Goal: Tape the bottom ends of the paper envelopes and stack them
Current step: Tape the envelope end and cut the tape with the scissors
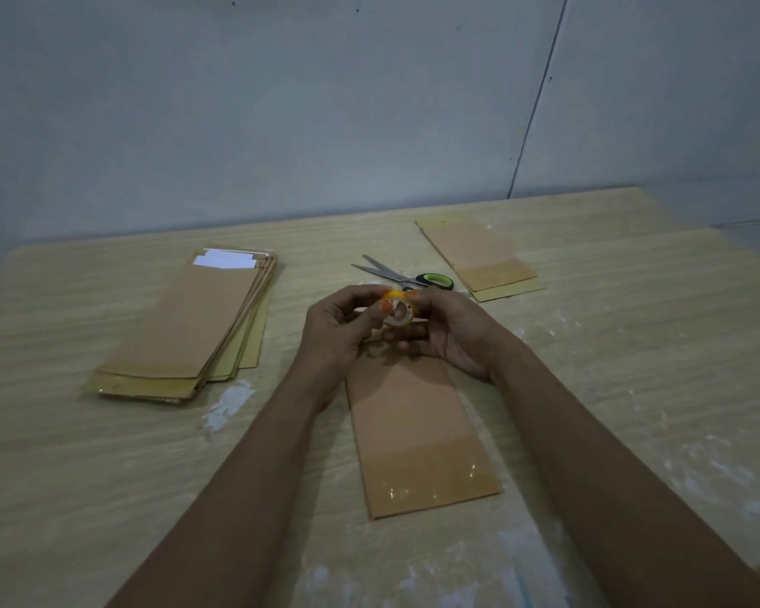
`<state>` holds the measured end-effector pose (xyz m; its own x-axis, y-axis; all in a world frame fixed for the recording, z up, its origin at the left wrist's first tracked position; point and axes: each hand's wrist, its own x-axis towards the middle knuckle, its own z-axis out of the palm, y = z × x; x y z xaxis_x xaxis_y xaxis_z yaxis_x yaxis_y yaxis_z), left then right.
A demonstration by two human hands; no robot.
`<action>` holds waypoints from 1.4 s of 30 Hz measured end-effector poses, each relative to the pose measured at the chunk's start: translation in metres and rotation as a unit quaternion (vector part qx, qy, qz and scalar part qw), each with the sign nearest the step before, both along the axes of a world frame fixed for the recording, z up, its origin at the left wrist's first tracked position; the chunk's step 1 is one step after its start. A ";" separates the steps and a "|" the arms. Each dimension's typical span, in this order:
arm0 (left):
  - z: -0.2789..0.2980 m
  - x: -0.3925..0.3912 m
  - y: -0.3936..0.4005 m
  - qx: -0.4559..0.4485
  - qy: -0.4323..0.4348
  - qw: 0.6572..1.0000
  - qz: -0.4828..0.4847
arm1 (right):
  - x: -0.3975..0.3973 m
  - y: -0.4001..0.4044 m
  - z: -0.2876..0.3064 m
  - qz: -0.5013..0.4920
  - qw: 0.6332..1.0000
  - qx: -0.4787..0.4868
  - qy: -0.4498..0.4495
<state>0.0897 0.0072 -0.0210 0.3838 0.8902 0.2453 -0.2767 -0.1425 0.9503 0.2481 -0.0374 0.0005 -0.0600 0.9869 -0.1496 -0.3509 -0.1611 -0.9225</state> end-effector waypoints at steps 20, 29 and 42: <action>0.000 -0.019 0.032 -0.035 -0.012 0.994 0.101 | -0.037 0.050 0.000 -0.021 0.997 0.043 -0.063; 0.001 -0.017 0.028 -0.014 -0.010 0.997 0.070 | -0.021 0.050 -0.007 0.008 0.998 -0.003 0.062; 0.005 -0.019 0.024 -0.037 -0.017 0.998 0.049 | -0.015 0.053 -0.009 0.053 0.995 -0.001 0.082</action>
